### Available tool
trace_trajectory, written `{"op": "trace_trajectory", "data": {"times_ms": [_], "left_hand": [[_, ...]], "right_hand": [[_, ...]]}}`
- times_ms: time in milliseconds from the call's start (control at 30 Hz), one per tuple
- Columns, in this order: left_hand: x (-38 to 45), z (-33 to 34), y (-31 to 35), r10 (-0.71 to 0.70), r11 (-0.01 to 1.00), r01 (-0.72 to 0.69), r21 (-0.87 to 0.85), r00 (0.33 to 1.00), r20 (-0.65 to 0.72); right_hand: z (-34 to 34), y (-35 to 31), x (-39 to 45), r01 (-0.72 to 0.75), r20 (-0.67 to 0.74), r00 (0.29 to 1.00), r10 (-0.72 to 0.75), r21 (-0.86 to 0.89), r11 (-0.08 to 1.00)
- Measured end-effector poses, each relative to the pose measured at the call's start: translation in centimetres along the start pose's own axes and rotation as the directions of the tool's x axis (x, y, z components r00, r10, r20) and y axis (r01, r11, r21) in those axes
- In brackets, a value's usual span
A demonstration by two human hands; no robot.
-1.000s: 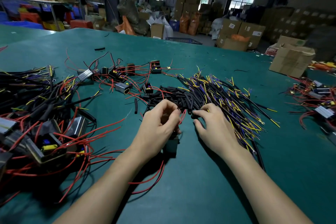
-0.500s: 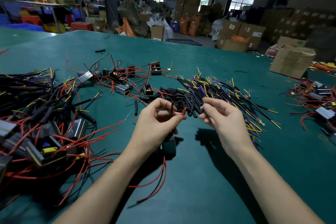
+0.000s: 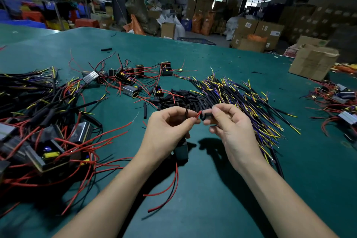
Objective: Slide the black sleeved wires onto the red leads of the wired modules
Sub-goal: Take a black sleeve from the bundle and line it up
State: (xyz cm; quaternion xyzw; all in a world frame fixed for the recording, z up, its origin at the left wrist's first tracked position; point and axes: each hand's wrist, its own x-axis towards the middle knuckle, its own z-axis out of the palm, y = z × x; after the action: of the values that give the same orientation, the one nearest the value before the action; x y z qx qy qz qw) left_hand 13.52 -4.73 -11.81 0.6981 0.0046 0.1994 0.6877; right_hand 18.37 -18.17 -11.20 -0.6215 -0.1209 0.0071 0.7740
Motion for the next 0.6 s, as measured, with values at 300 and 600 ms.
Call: {"op": "trace_trajectory", "data": {"times_ms": [300, 600], "left_hand": [[0.0, 0.0, -0.2, -0.003, 1.0, 0.002, 0.005, 1.0, 0.004], [0.0, -0.2, -0.1, -0.013, 1.0, 0.012, 0.007, 0.997, 0.072]], "right_hand": [[-0.5, 0.0, -0.1, 0.07, 0.196, 0.98, -0.044, -0.129, 0.989], [-1.4, -0.4, 0.1, 0.3, 0.235, 0.943, -0.237, -0.285, 0.91]]}}
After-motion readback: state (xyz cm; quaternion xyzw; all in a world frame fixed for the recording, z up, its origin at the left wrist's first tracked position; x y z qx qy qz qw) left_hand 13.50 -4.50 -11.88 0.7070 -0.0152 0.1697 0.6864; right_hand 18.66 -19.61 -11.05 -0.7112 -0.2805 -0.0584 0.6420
